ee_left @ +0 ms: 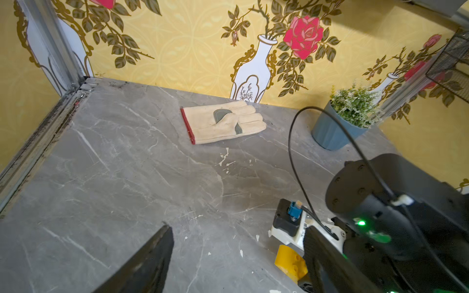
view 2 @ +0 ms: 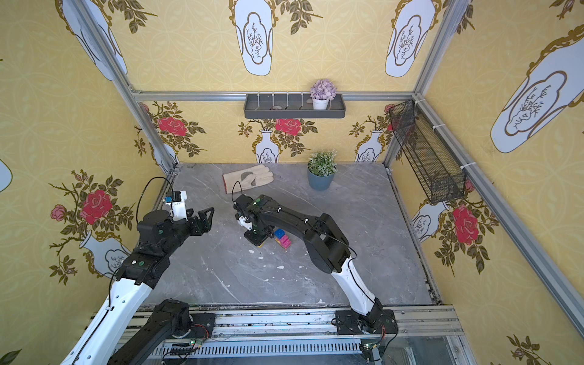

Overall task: Assemble the letter s with lego
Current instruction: Adjust the lego brick at the center of the board.

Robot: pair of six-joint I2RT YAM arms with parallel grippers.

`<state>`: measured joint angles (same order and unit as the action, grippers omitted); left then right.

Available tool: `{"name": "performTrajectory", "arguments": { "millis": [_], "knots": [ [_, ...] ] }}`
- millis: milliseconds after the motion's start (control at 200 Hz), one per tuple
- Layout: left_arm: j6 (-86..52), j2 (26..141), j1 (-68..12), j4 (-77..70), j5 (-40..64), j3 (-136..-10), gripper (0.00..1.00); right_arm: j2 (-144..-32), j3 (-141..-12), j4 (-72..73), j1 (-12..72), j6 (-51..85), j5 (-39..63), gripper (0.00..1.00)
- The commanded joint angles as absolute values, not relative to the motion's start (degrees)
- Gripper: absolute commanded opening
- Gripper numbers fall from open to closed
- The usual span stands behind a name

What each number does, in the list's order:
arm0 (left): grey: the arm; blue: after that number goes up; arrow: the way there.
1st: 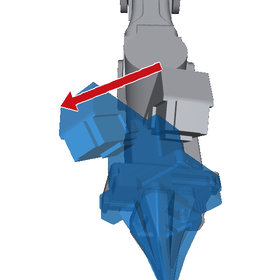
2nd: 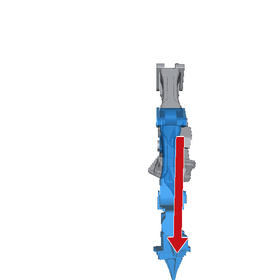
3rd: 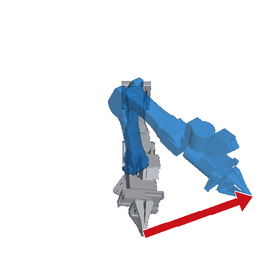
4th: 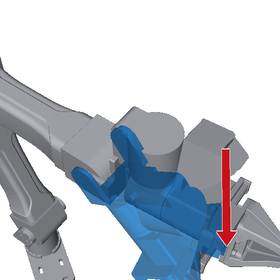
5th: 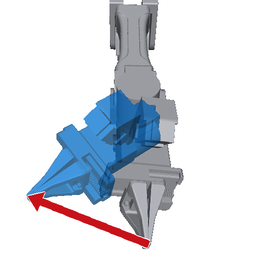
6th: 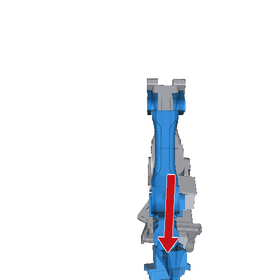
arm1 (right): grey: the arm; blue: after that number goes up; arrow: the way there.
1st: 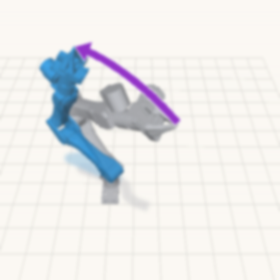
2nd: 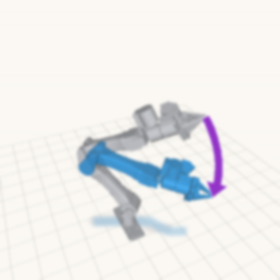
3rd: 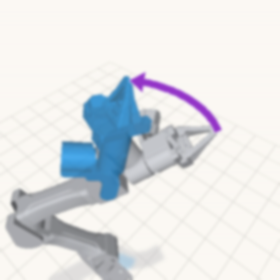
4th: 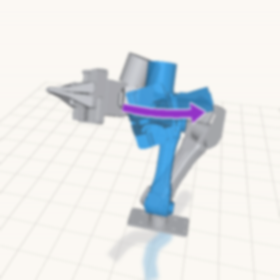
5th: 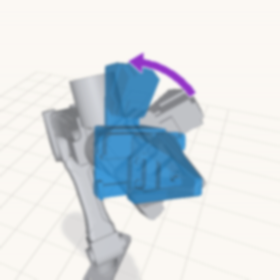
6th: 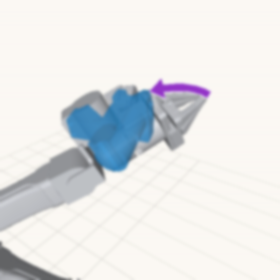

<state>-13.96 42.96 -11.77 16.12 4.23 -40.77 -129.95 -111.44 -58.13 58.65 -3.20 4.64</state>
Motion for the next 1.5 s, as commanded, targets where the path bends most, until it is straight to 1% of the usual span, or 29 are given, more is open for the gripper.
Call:
{"name": "performTrajectory", "arguments": {
  "millis": [0, 165, 315, 410, 570, 620, 665, 850, 900, 920, 965, 1050, 1155, 1370, 1495],
  "knots": [
    [-12.5, 42.9, -11.8, 19.0, 3.0, -41.1, 0.83, -133.2, -114.4, -59.5, 59.4, -6.0, 3.9, 0.28],
    [-11.8, 43.0, -11.8, 19.4, 3.6, -41.4, 0.82, -135.8, -116.8, -59.7, 59.4, -5.8, 5.1, 0.28],
    [-12.4, 42.9, -11.8, 19.2, 4.2, -40.9, 0.83, -135.1, -119.2, -58.1, 58.1, -2.5, 6.7, 0.29],
    [-13.9, 42.7, -11.8, 19.1, 4.4, -40.7, 0.82, -133.6, -121.9, -57.0, 55.1, 1.4, 8.3, 0.29],
    [-18.9, 43.1, -12.3, 18.3, 5.5, -38.9, 0.81, -128.8, -123.1, -56.0, 47.7, 8.3, 7.1, 0.28],
    [-20.7, 44.2, -14.0, 18.1, 5.2, -37.9, 0.81, -126.7, -121.6, -56.0, 45.2, 9.9, 7.2, 0.28],
    [-22.4, 45.8, -17.1, 17.4, 4.1, -36.8, 0.81, -124.9, -120.1, -56.1, 43.2, 11.1, 6.8, 0.29],
    [-29.1, 58.7, -30.8, 10.2, 2.2, -32.7, 0.81, -116.3, -102.8, -53.6, 36.2, 14.3, 6.9, 0.29],
    [-30.3, 62.4, -32.5, 7.5, 2.6, -31.9, 0.81, -114.5, -98.7, -53.2, 35.1, 15.0, 6.8, 0.29],
    [-30.6, 63.8, -34.6, 6.7, 2.9, -31.8, 0.81, -113.8, -97.0, -53.0, 34.6, 15.3, 6.7, 0.29],
    [-31.2, 66.5, -35.3, 4.4, 4.4, -31.5, 0.81, -112.6, -93.4, -52.6, 33.8, 15.6, 6.7, 0.28],
    [-31.7, 69.8, -35.3, 2.8, 6.4, -31.8, 0.81, -111.0, -87.2, -51.1, 33.4, 15.9, 7.0, 0.29],
    [-30.6, 72.0, -35.2, 3.5, 8.0, -33.4, 0.81, -110.7, -82.5, -48.7, 34.5, 16.5, 8.0, 0.28],
    [-29.9, 73.8, -35.2, 5.3, 10.5, -34.5, 0.82, -114.8, -82.7, -47.1, 38.6, 18.0, 7.4, 0.28],
    [-29.7, 72.7, -35.2, 6.5, 10.7, -34.4, 0.82, -116.1, -83.1, -47.0, 40.8, 19.4, 8.0, 0.28]
  ]
}}
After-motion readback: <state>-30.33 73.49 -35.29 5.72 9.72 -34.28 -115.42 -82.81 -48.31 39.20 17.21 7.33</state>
